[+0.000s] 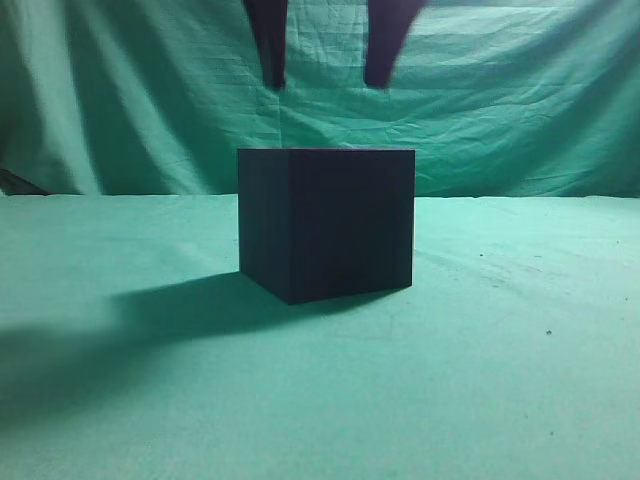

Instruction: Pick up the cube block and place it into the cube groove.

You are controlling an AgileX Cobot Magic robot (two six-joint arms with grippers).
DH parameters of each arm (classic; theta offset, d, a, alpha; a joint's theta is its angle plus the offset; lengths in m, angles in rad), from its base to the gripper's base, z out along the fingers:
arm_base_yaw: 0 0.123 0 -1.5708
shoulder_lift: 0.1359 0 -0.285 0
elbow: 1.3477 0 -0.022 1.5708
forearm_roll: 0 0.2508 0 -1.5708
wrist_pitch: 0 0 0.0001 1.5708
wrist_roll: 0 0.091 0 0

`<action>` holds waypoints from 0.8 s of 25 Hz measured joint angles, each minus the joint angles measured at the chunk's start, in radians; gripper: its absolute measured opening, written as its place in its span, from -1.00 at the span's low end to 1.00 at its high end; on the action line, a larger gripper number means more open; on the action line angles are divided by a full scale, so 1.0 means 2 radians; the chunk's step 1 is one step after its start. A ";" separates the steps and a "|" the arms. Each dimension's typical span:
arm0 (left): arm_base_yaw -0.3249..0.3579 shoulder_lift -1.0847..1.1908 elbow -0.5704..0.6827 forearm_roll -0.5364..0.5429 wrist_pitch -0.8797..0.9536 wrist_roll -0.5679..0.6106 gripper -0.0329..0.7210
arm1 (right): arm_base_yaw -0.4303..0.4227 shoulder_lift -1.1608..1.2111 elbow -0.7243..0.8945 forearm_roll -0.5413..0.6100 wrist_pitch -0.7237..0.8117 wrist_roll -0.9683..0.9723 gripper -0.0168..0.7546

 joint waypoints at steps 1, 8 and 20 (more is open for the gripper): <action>0.000 0.000 0.000 0.000 0.000 0.000 -0.91 | 0.000 0.000 -0.017 -0.007 0.006 -0.005 0.22; 0.000 0.000 0.000 0.000 0.000 0.000 -0.91 | 0.000 -0.051 -0.078 -0.024 0.016 -0.026 -0.86; 0.000 0.000 0.000 0.000 0.000 0.000 -0.91 | 0.000 -0.295 0.016 -0.028 0.024 -0.038 -0.96</action>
